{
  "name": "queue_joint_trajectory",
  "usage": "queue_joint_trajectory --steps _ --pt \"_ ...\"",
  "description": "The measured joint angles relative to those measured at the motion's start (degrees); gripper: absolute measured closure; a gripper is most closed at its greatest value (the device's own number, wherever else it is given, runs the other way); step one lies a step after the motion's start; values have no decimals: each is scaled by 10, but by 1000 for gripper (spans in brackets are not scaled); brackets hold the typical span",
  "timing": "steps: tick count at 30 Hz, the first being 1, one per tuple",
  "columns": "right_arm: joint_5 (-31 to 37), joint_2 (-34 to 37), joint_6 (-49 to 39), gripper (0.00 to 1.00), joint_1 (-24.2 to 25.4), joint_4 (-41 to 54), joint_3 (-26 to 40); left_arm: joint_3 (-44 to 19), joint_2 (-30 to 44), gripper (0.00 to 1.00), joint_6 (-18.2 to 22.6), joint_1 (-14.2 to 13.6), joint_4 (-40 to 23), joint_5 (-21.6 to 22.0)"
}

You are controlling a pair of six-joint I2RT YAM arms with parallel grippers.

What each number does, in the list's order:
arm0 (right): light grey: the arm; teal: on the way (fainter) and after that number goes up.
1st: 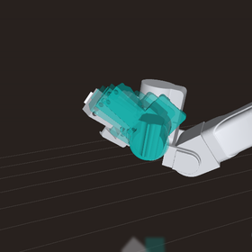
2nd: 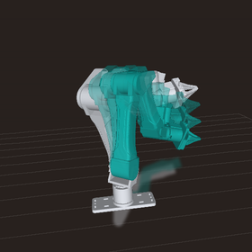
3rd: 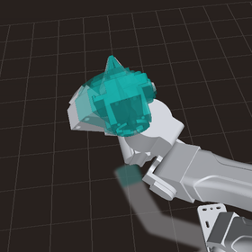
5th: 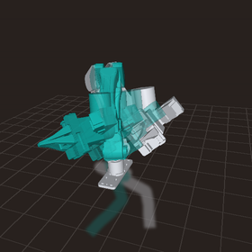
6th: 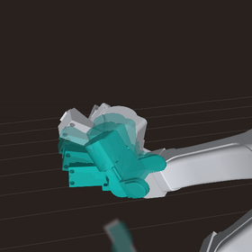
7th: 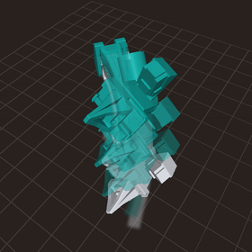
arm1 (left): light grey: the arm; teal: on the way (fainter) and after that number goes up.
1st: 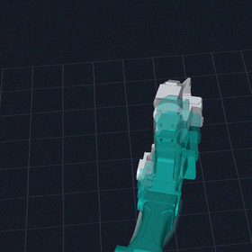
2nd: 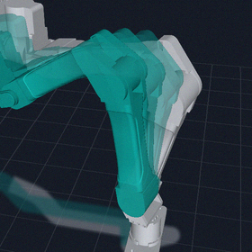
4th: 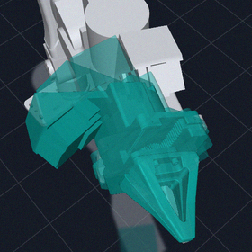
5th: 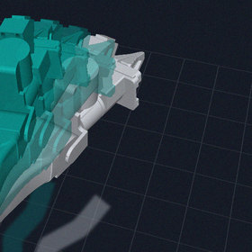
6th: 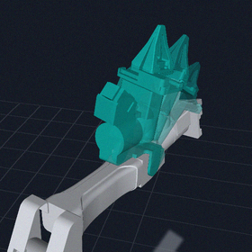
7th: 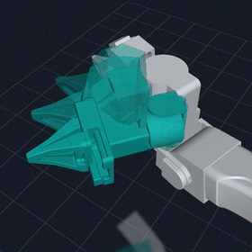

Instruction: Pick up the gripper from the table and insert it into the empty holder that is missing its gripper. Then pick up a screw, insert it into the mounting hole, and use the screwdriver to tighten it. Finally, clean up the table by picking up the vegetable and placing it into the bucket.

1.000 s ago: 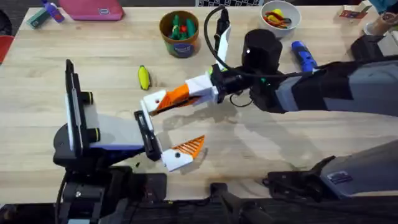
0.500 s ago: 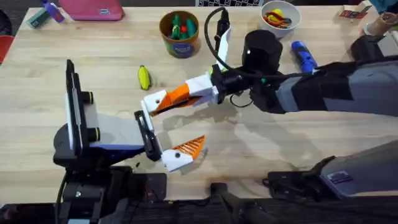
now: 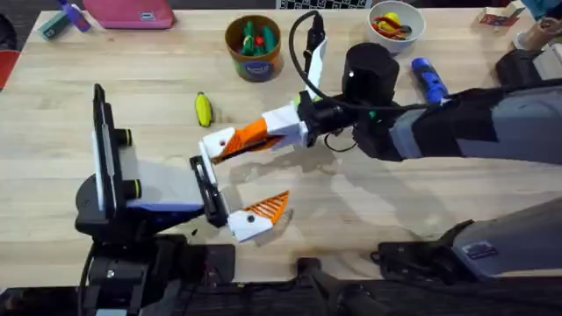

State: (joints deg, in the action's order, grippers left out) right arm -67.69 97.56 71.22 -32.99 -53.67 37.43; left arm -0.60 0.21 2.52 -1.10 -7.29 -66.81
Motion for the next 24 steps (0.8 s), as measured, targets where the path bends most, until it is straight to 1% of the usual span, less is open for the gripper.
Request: queue_joint_trajectory --steps 18,19,20,21,24 --pt "6 0 6 993 0 -1 0 0 0 15 0 0 0 2" --pt "6 0 8 948 0 0 0 0 0 15 0 0 0 2" --pt "9 0 9 840 0 1 0 0 0 16 0 0 0 2" --pt "16 0 8 684 0 5 -2 0 0 15 2 0 0 -1" --pt "32 0 9 322 0 10 -5 0 0 15 5 -4 0 -8"
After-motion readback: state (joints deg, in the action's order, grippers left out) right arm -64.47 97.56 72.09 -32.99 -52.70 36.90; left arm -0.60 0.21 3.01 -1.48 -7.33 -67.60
